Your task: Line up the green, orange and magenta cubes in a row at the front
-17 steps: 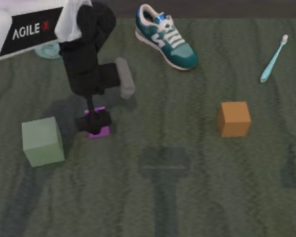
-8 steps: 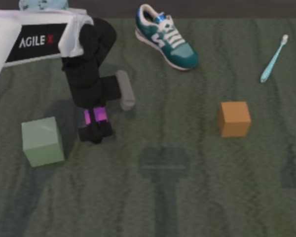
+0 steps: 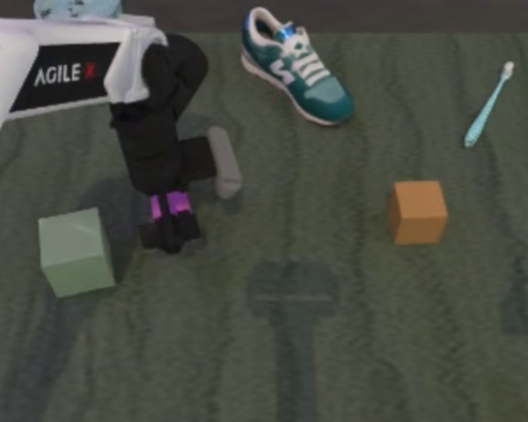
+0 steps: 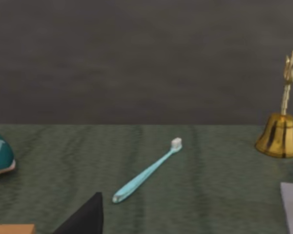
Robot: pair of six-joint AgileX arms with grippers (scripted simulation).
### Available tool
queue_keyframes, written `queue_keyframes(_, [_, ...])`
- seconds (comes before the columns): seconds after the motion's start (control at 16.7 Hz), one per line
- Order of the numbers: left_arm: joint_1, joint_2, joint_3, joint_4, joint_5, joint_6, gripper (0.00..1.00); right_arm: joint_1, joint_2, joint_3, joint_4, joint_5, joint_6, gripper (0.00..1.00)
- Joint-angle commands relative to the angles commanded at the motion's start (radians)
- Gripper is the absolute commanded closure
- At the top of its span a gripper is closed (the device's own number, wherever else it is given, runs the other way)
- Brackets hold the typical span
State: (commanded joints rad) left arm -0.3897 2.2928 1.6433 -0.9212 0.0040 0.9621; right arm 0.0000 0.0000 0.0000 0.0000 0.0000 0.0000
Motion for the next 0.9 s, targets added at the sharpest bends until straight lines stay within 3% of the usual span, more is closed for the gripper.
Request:
queue_keyframes(0.24, [0.0, 0.0, 0.0, 0.0, 0.0, 0.0, 0.98, 0.0, 0.0, 0.0, 0.0, 0.0, 0.0, 0.0])
queue_keyframes(0.9, [-0.001, -0.038, 0.017, -0.044, 0.014, -0.011, 1.0, 0.0, 0.0, 0.0, 0.0, 0.0, 0.0, 0.0])
